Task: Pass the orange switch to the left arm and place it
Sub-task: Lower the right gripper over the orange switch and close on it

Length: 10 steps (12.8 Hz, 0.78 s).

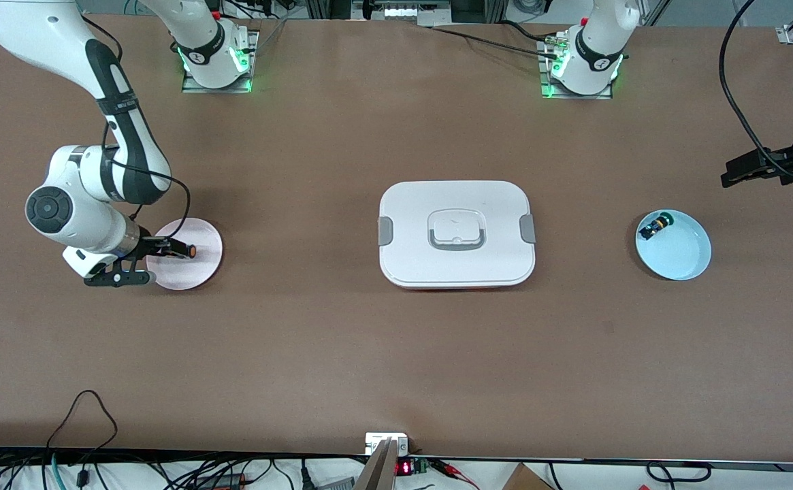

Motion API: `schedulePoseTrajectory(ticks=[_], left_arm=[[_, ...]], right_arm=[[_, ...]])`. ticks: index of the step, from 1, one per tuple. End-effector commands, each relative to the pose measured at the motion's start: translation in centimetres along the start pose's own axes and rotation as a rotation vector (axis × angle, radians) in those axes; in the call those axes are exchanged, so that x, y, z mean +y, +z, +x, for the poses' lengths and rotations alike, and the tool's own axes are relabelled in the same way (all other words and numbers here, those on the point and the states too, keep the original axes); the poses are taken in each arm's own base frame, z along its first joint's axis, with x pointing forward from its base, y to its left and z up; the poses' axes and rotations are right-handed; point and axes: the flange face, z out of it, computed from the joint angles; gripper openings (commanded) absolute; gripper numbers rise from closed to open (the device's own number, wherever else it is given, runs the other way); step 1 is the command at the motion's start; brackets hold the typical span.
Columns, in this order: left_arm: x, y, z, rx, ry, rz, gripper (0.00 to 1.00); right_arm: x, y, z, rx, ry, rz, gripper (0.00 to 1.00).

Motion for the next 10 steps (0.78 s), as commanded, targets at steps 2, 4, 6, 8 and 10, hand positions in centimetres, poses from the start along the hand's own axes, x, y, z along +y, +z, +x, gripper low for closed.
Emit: schedulePoseTrajectory(ticks=[2, 4, 6, 8, 10], left_arm=[[-0.2, -0.4, 0.3, 0.009, 0.019, -0.011, 1.0], [0.0, -0.4, 0.3, 0.009, 0.022, -0.012, 1.0], [0.0, -0.4, 0.3, 0.009, 0.02, -0.024, 1.0], [-0.1, -0.4, 0.3, 0.008, 0.018, -0.025, 1.0], [-0.1, -0.4, 0.3, 0.008, 0.018, -0.025, 1.0]], right_arm=[[-0.6, 2.2, -0.4, 0.004, -0.023, 0.005, 1.0], [-1.3, 2.5, -0.5, 0.002, -0.026, 0.014, 1.0], [-1.3, 2.9, -0.6, 0.002, -0.024, 0.015, 1.0], [-1.6, 3.7, -0.7, -0.011, -0.027, 0.015, 1.0], [-1.6, 4.6, -1.3, -0.028, -0.032, 0.016, 1.0]])
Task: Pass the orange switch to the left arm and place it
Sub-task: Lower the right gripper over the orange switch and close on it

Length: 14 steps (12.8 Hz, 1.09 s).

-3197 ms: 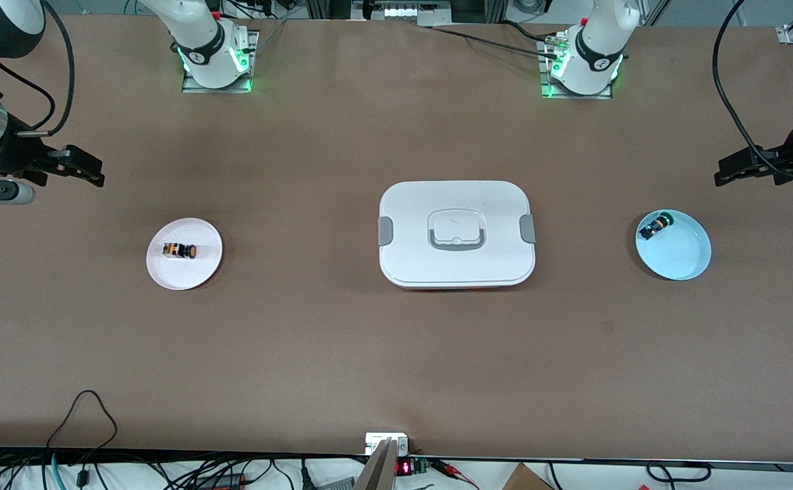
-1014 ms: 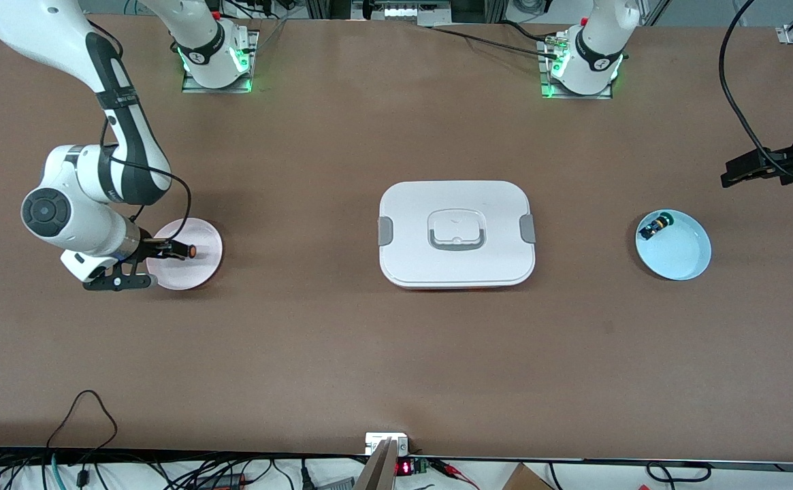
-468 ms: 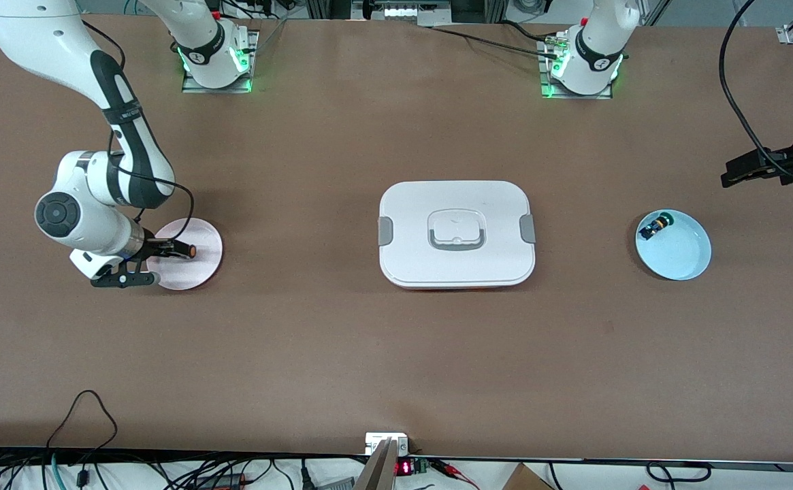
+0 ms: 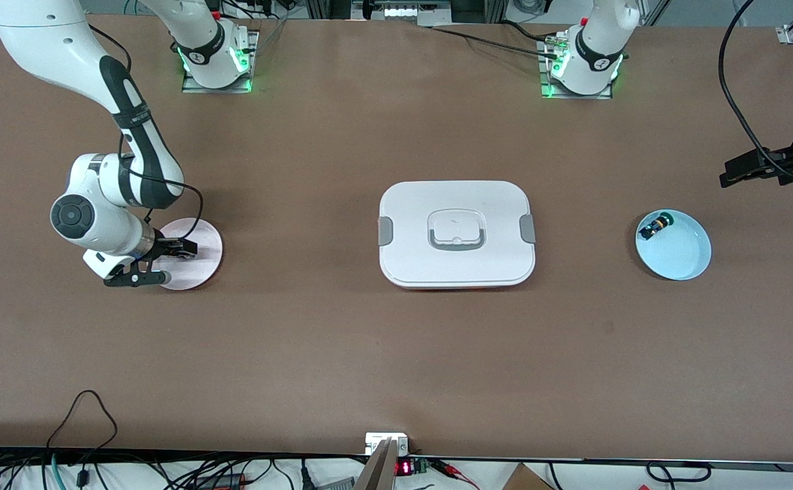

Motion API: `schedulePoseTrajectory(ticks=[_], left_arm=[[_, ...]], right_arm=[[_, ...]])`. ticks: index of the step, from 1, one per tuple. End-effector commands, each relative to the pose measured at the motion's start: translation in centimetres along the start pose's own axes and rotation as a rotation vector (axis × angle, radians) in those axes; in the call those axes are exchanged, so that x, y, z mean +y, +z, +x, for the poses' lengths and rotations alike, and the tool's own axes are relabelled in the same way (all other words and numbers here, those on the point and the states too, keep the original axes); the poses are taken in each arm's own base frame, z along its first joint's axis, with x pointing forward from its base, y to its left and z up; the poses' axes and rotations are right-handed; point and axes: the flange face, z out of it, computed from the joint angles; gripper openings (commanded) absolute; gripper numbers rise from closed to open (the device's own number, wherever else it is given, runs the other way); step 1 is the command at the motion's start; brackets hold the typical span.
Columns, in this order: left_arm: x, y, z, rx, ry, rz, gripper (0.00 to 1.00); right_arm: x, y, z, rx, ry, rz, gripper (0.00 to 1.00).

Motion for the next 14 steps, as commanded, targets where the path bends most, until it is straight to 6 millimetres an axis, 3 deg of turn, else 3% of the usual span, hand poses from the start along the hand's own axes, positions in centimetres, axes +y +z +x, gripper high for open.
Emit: schedulePoseTrajectory(ticks=[1, 5, 6, 7, 9, 10, 12, 14], left_arm=[[-0.2, -0.4, 0.3, 0.007, 0.017, -0.016, 1.0], [-0.2, -0.4, 0.3, 0.007, 0.017, -0.016, 1.0], [-0.2, -0.4, 0.3, 0.007, 0.017, -0.016, 1.0], [-0.2, -0.4, 0.3, 0.007, 0.017, -0.016, 1.0], [-0.2, -0.4, 0.3, 0.007, 0.017, -0.016, 1.0], [-0.2, -0.4, 0.3, 0.007, 0.017, -0.016, 1.0], [-0.2, -0.4, 0.3, 0.007, 0.018, -0.016, 1.0], [-0.2, -0.4, 0.3, 0.007, 0.017, -0.016, 1.0]], right_arm=[[-0.2, 1.5, -1.2, -0.005, -0.007, 0.012, 1.0], [-0.2, 2.9, -1.8, -0.007, -0.009, 0.011, 1.0], [-0.3, 3.0, -1.8, -0.009, -0.008, 0.012, 0.96], [-0.3, 3.0, -1.8, -0.012, -0.01, 0.011, 0.63], [-0.2, 2.8, -1.6, -0.012, -0.01, 0.011, 0.36], [-0.2, 2.6, -1.6, -0.015, -0.01, 0.012, 0.27], [-1.4, 1.2, -0.8, -0.029, -0.018, 0.022, 0.19], [-3.1, -1.1, 0.0, -0.062, -0.013, 0.073, 0.19]])
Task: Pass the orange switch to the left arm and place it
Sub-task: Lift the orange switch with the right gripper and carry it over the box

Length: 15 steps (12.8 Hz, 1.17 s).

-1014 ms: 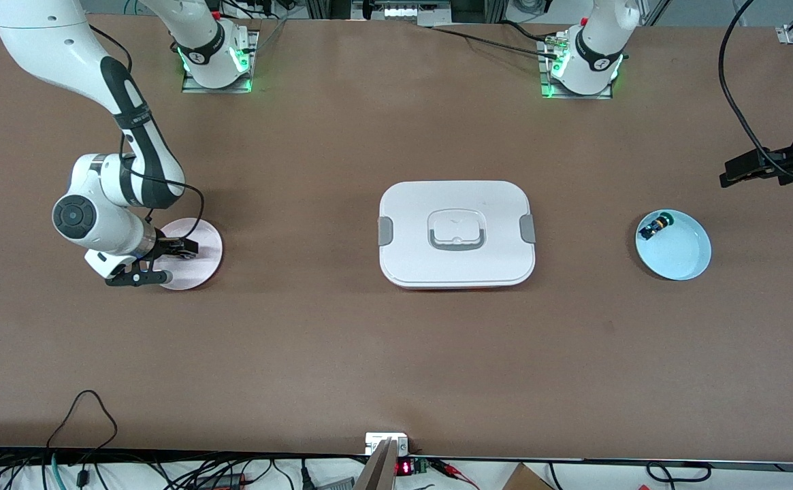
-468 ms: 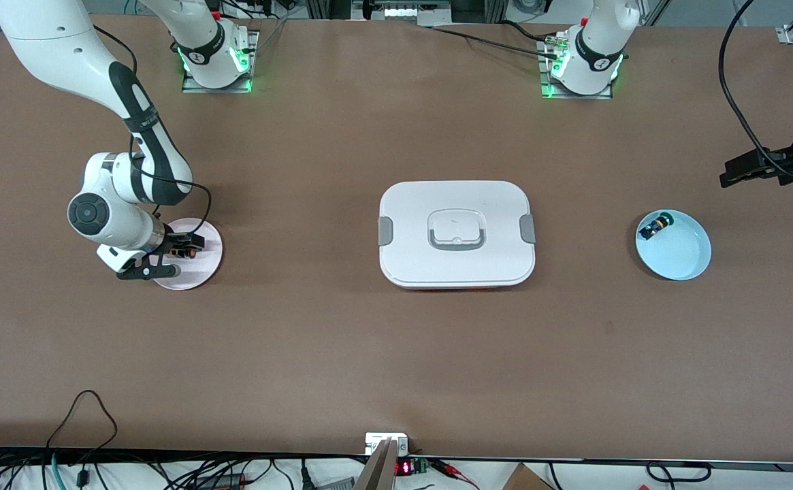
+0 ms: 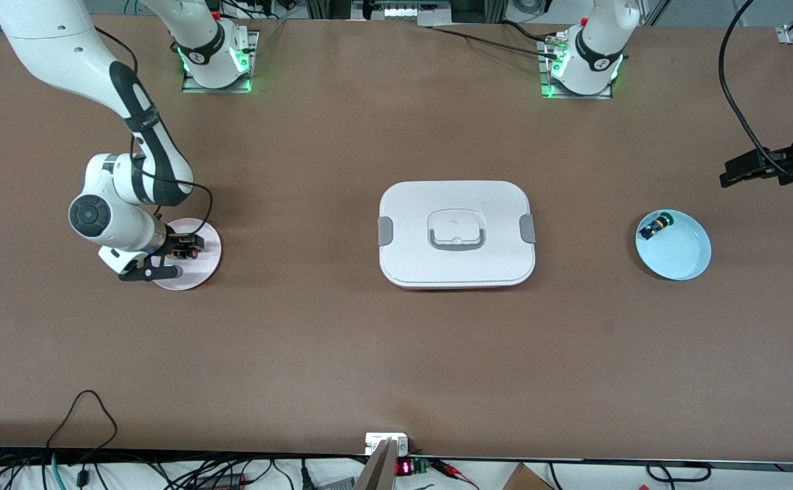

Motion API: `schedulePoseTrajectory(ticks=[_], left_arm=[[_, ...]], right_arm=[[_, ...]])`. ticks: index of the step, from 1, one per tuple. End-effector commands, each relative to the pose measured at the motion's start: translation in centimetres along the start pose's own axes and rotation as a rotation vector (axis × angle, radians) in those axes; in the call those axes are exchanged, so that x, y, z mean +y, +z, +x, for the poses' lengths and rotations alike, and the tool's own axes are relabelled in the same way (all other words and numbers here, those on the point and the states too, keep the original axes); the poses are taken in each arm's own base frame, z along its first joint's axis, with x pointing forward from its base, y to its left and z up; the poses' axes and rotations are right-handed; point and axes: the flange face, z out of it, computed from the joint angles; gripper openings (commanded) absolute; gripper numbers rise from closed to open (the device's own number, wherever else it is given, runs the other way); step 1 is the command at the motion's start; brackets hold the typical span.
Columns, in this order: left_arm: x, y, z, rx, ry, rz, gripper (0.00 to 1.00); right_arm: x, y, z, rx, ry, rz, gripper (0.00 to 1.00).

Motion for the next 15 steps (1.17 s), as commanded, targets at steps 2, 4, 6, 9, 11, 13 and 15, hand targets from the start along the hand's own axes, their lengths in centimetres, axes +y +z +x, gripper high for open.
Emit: schedulePoseTrajectory(ticks=[2, 4, 6, 9, 11, 13, 15], left_arm=[[-0.2, -0.4, 0.3, 0.007, 0.018, -0.016, 1.0], [-0.2, -0.4, 0.3, 0.008, 0.018, -0.017, 1.0], [-0.2, -0.4, 0.3, 0.008, 0.018, -0.017, 1.0], [0.0, -0.5, 0.3, 0.011, 0.022, -0.015, 1.0], [0.0, -0.4, 0.3, 0.009, 0.022, -0.015, 1.0], [-0.2, -0.3, 0.3, 0.006, 0.019, -0.016, 1.0], [-0.1, -0.3, 0.4, 0.008, 0.021, -0.017, 1.0]], right_arm=[[-3.0, -7.7, 1.7, -0.055, -0.024, 0.081, 0.19], [-6.8, -12.8, 2.1, -0.055, -0.098, 0.097, 0.19], [-10.2, -18.1, 1.7, -0.014, -0.162, 0.109, 0.19], [-20.0, -24.0, -1.2, 0.028, -0.361, 0.186, 0.18], [-25.0, -28.2, -3.6, 0.094, -0.514, 0.257, 0.18], [-28.7, -31.8, -5.0, 0.202, -0.697, 0.361, 0.18], [-30.4, -33.1, -5.4, 0.269, -0.787, 0.507, 0.18]])
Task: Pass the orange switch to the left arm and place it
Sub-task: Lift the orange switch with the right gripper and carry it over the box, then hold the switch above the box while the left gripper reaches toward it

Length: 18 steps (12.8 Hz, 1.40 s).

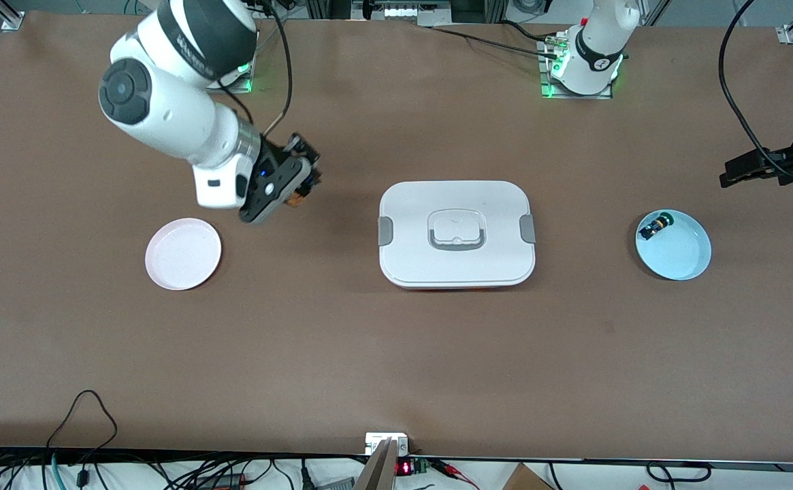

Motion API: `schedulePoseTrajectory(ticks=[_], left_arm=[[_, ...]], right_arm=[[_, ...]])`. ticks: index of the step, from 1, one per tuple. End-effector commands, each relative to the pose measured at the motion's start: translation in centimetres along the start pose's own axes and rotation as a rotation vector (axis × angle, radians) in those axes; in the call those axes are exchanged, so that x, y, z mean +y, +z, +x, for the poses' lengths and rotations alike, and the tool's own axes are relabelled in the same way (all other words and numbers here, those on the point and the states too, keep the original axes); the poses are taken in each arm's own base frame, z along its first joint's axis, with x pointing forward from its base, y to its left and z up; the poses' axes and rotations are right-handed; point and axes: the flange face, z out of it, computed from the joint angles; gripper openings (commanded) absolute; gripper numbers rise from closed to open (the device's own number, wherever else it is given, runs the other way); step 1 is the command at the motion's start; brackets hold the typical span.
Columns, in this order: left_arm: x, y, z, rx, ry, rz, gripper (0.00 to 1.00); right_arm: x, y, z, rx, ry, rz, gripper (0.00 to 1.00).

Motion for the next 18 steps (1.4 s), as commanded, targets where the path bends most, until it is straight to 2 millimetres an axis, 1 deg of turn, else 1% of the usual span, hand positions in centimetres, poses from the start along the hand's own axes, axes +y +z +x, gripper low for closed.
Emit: schedulePoseTrajectory(ticks=[1, 4, 5, 6, 7, 8, 9, 10, 11, 12, 13, 14, 15, 16, 18], left_arm=[[0.4, -0.5, 0.3, 0.012, 0.03, -0.015, 1.0], [0.4, -0.7, 0.5, 0.031, 0.026, -0.039, 1.0], [0.0, -0.5, 0.5, 0.027, 0.02, -0.044, 1.0], [0.2, -0.6, 0.5, 0.029, 0.021, -0.042, 1.0], [0.4, 0.4, 1.1, 0.01, 0.024, -0.032, 1.0], [0.8, 2.4, 2.2, -0.029, 0.026, -0.026, 1.0], [0.4, 3.1, 2.7, -0.038, 0.026, -0.028, 1.0], [0.9, 3.8, 3.0, -0.052, 0.029, -0.028, 1.0], [0.4, 3.8, 3.0, -0.052, 0.03, -0.028, 1.0], [0.7, 4.1, 3.2, -0.065, 0.046, -0.042, 1.0], [-0.1, 4.4, 3.8, -0.068, 0.026, -0.109, 1.0], [-1.7, 6.0, 4.3, -0.09, -0.028, -0.266, 1.0], [-2.9, 9.2, 4.8, -0.139, -0.075, -0.401, 1.0], [-4.0, 11.3, 4.7, -0.17, -0.116, -0.5, 1.0], [-4.5, 16.2, 4.9, -0.223, -0.14, -0.724, 1.0]], right_arm=[[-0.7, -1.2, 1.4, 0.147, -0.172, 0.112, 0.18], [-2.5, -1.1, 2.8, 0.316, -0.323, 0.241, 0.18], [-2.8, -1.1, 3.2, 0.368, -0.365, 0.262, 0.18], [-3.0, -0.9, 3.6, 0.42, -0.402, 0.287, 0.18], [-3.1, -0.6, 3.9, 0.468, -0.428, 0.315, 0.18], [-3.2, -0.6, 4.1, 0.519, -0.456, 0.342, 0.18], [-3.1, -0.3, 4.3, 0.581, -0.486, 0.379, 0.18], [-2.7, 0.1, 4.5, 0.647, -0.511, 0.416, 0.18], [-2.1, 0.8, 4.7, 0.702, -0.538, 0.436, 0.18], [-1.7, 1.3, 4.8, 0.748, -0.559, 0.449, 0.18], [-1.4, 1.7, 4.9, 0.783, -0.574, 0.456, 0.18], [-1.2, 2.3, 5.1, 0.812, -0.59, 0.463, 0.18], [-1.3, 3.2, 5.3, 0.844, -0.603, 0.477, 0.18], [-2.1, 4.3, 5.7, 0.884, -0.615, 0.502, 0.18], [-2.2, 6.0, 6.1, 0.935, -0.607, 0.496, 0.18]])
